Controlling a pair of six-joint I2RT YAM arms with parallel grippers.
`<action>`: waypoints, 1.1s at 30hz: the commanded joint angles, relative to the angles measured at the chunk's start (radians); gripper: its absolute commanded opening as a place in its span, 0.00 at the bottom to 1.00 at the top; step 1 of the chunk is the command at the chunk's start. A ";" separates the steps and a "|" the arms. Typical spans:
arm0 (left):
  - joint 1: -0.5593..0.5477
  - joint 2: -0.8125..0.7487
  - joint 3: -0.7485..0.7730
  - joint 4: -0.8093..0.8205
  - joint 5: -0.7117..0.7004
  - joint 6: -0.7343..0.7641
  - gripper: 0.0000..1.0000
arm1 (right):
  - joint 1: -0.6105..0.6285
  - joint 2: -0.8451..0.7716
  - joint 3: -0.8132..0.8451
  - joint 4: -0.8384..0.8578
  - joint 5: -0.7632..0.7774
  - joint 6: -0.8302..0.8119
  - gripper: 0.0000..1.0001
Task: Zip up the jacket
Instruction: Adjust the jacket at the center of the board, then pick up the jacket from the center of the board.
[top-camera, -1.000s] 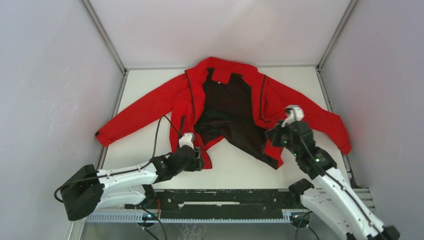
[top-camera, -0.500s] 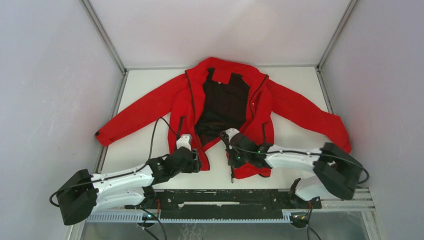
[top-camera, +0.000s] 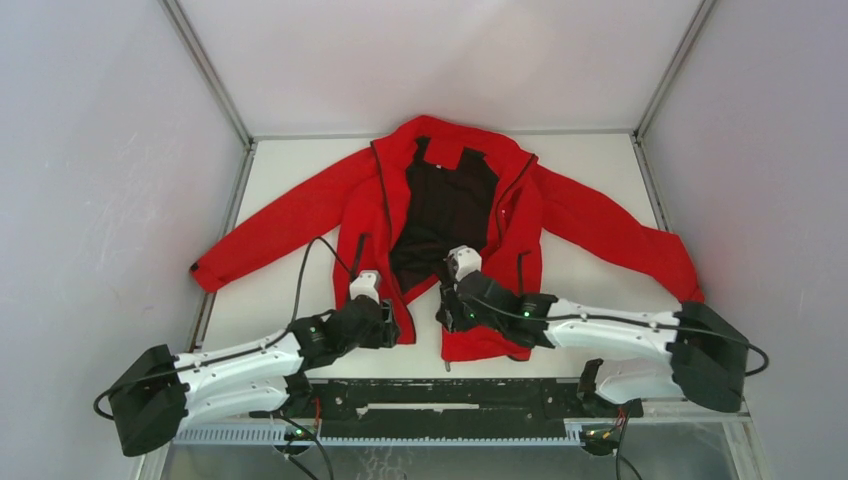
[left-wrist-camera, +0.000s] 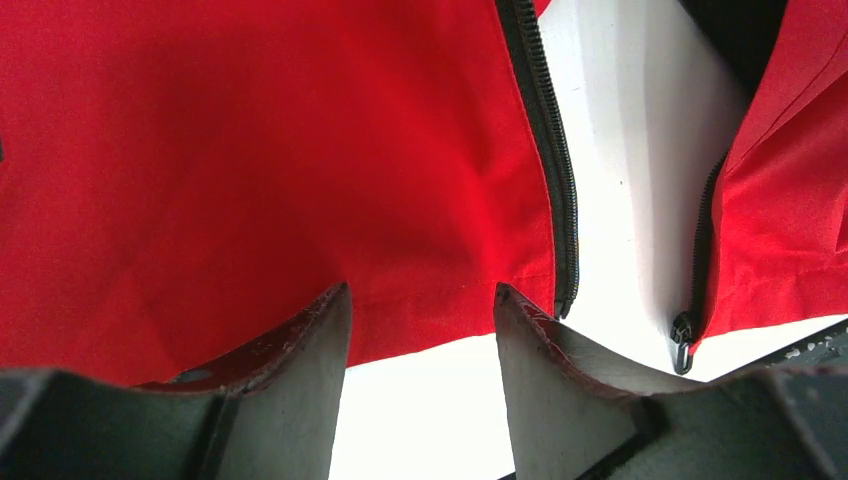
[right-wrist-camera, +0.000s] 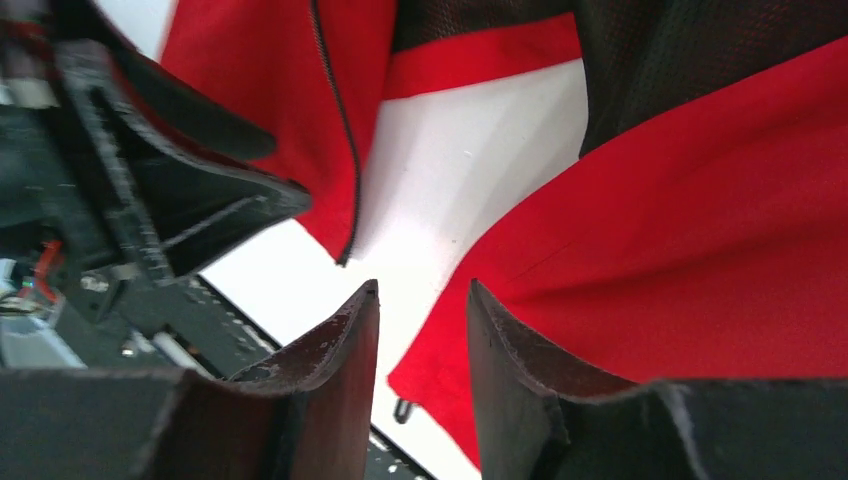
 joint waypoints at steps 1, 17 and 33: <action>0.007 -0.018 -0.007 -0.047 0.020 0.025 0.59 | 0.060 -0.119 0.034 -0.076 0.140 0.083 0.45; 0.007 -0.109 -0.030 -0.088 -0.033 0.003 0.60 | 0.305 0.094 0.114 -0.285 0.505 0.394 0.50; 0.006 -0.103 -0.043 -0.058 -0.019 0.013 0.61 | 0.379 0.318 0.269 -0.412 0.533 0.515 0.53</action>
